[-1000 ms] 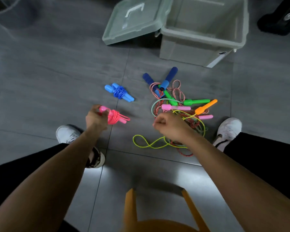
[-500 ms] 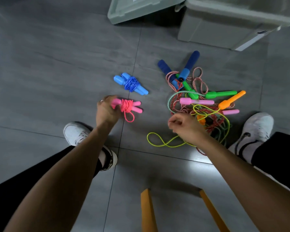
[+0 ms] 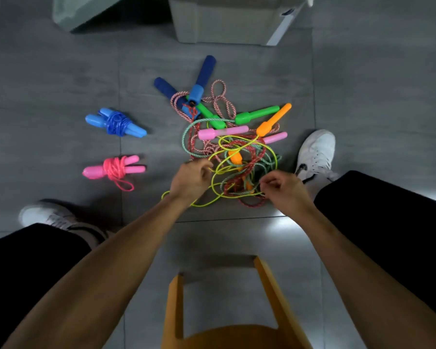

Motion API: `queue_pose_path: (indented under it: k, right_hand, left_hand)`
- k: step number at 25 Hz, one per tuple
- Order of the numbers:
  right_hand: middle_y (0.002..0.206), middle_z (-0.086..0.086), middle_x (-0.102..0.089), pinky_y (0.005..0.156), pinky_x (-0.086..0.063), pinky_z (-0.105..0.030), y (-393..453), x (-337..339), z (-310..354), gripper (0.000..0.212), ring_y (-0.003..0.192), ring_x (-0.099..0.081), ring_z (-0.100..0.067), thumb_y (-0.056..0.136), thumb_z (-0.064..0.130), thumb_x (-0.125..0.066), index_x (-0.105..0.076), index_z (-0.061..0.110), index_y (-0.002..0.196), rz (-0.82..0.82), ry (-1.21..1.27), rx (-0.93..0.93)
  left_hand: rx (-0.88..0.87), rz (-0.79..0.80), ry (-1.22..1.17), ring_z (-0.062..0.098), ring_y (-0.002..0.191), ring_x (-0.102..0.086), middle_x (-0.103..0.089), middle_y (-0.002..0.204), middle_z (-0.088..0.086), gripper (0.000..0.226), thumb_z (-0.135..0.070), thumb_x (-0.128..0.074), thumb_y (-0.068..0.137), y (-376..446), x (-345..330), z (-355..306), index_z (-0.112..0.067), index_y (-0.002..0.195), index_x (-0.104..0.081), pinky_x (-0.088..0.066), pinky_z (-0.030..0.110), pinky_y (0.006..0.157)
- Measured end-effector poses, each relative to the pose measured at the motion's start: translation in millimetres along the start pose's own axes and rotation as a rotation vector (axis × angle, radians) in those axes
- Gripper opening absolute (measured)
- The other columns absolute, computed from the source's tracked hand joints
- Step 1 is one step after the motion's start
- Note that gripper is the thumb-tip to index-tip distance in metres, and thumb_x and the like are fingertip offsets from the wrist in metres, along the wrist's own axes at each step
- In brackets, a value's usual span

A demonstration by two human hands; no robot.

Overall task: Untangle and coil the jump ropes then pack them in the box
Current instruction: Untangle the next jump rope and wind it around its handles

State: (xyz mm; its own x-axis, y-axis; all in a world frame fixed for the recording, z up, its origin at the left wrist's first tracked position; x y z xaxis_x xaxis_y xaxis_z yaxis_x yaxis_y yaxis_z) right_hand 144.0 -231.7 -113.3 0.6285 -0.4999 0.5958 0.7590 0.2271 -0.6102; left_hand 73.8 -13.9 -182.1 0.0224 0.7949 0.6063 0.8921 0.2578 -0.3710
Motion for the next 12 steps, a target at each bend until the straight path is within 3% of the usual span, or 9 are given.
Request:
queue_pose_path:
  k: [2,5,9,12]
  right_hand:
    - [0.081,0.006,-0.068,0.063,-0.043,-0.014,7,5,-8,0.009,0.077,-0.063,-0.008,0.083,0.016,-0.064,-0.071,0.016,0.09,-0.012,0.046,0.011]
    - [0.081,0.006,-0.068,0.069,-0.047,-0.02,19,5,-14,0.01,0.078,-0.063,-0.007,0.084,0.015,-0.064,-0.071,0.014,0.091,-0.015,0.116,0.041]
    - [0.081,0.003,-0.068,0.071,-0.051,-0.024,25,5,-12,0.008,0.076,-0.064,-0.009,0.084,0.011,-0.064,-0.07,0.011,0.09,-0.011,0.178,0.093]
    - [0.08,0.005,-0.067,0.064,-0.047,-0.012,27,8,-8,0.008,0.072,-0.062,-0.004,0.086,0.013,-0.062,-0.069,0.012,0.089,0.002,0.147,0.094]
  left_hand:
    - [0.023,-0.096,0.107,0.03,0.098,-0.063,-0.066,0.112,0.009,0.029,-0.019,-0.052,0.085,32,-4,-7,-0.021,0.112,-0.064,-0.055,0.041,0.079]
    - [0.098,-0.173,0.269,0.035,0.112,-0.051,-0.054,0.126,0.013,0.039,-0.012,-0.05,0.088,71,-4,-11,-0.019,0.126,-0.055,-0.052,0.047,0.085]
    - [0.187,-0.111,0.399,0.033,0.113,-0.05,-0.058,0.118,0.013,0.033,-0.02,-0.057,0.088,99,-9,-8,-0.017,0.121,-0.056,-0.049,0.044,0.084]
    - [0.201,-0.07,0.468,0.031,0.108,-0.054,-0.06,0.113,0.013,0.032,-0.029,-0.062,0.088,93,-2,-16,-0.015,0.116,-0.06,-0.048,0.04,0.08]
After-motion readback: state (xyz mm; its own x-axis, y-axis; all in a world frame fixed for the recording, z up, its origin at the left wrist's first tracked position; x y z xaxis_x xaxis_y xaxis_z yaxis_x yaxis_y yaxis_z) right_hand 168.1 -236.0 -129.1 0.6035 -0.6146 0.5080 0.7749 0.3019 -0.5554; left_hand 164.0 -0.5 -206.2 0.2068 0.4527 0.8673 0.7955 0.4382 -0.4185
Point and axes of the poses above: each hand's wrist, its own y-axis towards the middle knuckle, its own x-axis out of the back of the hand, z = x × y, the point moved 6 cm from there along y, towards the middle knuckle
